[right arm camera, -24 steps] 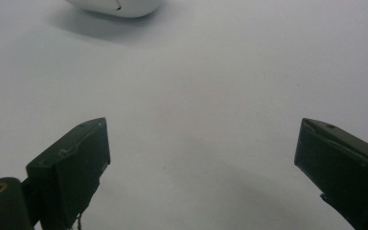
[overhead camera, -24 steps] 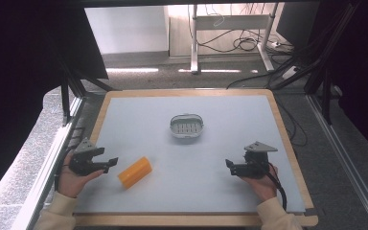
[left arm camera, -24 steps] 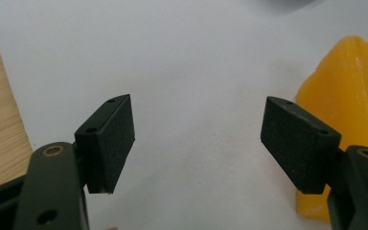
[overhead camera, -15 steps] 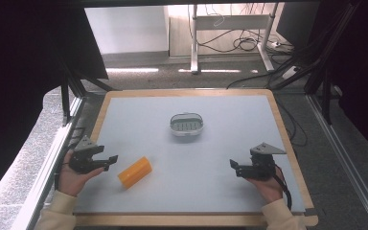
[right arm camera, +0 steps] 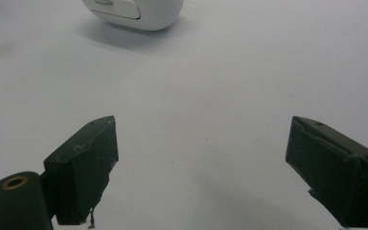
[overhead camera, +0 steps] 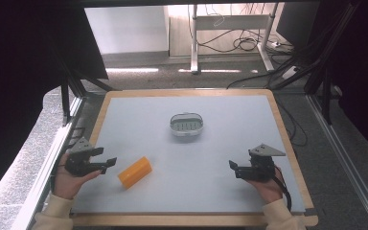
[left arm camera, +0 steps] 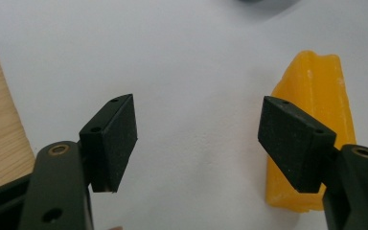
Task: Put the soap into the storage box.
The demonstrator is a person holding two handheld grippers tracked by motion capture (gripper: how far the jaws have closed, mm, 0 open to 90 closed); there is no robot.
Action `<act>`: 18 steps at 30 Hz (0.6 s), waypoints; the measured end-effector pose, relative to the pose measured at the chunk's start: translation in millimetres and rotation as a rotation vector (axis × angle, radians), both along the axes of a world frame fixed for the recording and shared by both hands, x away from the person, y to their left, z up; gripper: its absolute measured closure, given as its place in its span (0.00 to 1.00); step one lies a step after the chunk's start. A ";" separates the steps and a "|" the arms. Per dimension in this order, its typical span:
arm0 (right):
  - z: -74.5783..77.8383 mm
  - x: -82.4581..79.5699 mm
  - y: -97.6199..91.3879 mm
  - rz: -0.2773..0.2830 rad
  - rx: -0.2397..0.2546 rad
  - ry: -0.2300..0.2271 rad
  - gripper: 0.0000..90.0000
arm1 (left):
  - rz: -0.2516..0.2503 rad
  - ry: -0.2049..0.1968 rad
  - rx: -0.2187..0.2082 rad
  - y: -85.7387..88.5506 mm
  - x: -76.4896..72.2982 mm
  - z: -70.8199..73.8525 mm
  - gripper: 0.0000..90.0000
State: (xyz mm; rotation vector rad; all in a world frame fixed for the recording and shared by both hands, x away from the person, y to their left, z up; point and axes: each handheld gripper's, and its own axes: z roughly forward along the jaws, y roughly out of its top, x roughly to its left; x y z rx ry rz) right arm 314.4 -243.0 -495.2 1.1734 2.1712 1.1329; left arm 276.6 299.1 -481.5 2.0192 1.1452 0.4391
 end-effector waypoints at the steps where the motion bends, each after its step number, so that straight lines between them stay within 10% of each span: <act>1: -0.2 0.3 0.0 0.001 0.001 0.001 0.13 | -0.001 0.003 0.003 -0.1 0.2 0.0 0.33; 18: -0.7 0.1 -2.3 -0.002 0.008 0.008 0.15 | -0.062 0.018 0.021 -7.5 -6.3 18.6 0.34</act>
